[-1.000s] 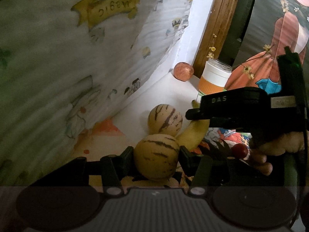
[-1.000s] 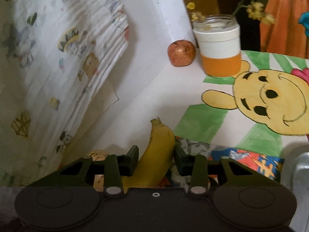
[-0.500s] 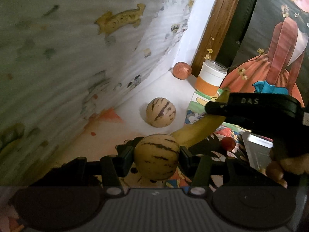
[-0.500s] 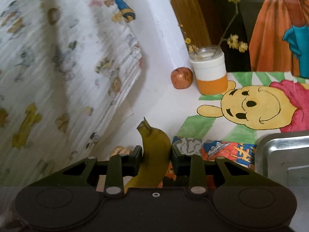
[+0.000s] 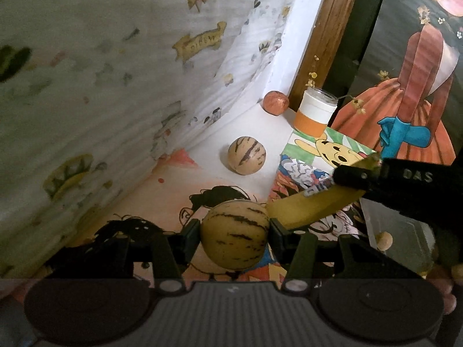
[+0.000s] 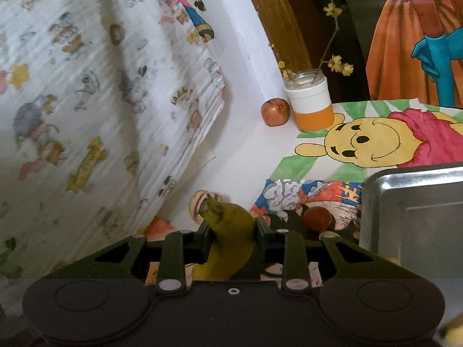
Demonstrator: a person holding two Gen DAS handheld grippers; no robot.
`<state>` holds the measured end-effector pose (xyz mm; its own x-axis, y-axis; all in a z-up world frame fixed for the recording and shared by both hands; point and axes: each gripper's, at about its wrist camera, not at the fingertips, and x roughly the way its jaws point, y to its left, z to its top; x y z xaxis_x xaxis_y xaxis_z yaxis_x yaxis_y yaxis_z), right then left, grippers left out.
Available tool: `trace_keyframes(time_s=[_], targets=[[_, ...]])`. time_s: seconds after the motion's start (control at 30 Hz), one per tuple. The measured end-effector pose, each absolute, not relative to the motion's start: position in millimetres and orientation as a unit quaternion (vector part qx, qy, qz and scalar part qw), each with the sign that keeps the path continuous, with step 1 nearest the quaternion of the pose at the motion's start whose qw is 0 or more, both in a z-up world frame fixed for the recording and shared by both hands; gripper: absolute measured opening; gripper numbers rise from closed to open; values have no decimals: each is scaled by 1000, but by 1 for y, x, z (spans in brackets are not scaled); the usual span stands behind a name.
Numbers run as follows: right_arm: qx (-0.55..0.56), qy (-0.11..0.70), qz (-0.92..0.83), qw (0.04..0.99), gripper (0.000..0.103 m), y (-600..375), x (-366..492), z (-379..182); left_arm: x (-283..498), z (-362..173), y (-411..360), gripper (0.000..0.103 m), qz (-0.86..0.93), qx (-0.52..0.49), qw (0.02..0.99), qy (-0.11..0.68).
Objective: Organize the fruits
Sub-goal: 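Carry the melon with the left tool while the right tool carries the banana to the tray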
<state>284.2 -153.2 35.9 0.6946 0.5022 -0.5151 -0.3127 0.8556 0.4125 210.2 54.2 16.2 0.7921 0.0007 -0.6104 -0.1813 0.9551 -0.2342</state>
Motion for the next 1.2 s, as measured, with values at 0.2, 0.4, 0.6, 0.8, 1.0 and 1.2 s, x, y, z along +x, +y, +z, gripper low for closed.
trace_keyframes(time_s=[0.2, 0.4, 0.6, 0.8, 1.0, 1.2], targets=[[159, 312, 214, 912, 32, -187, 252, 45, 201, 23, 43, 55, 36, -136, 938, 316], [167, 292, 175, 925, 32, -240, 216, 58, 199, 31, 12, 55, -1, -126, 942, 312], [163, 283, 124, 937, 32, -292, 179, 68, 196, 38, -29, 55, -57, -125, 941, 309], [153, 289, 89, 941, 32, -333, 142, 67, 188, 36, -65, 55, -108, -116, 935, 316], [155, 295, 52, 941, 32, -369, 117, 62, 190, 33, -91, 55, -138, -91, 931, 325], [166, 300, 56, 938, 32, -381, 125, 50, 205, 34, -107, 55, -146, -72, 931, 326]])
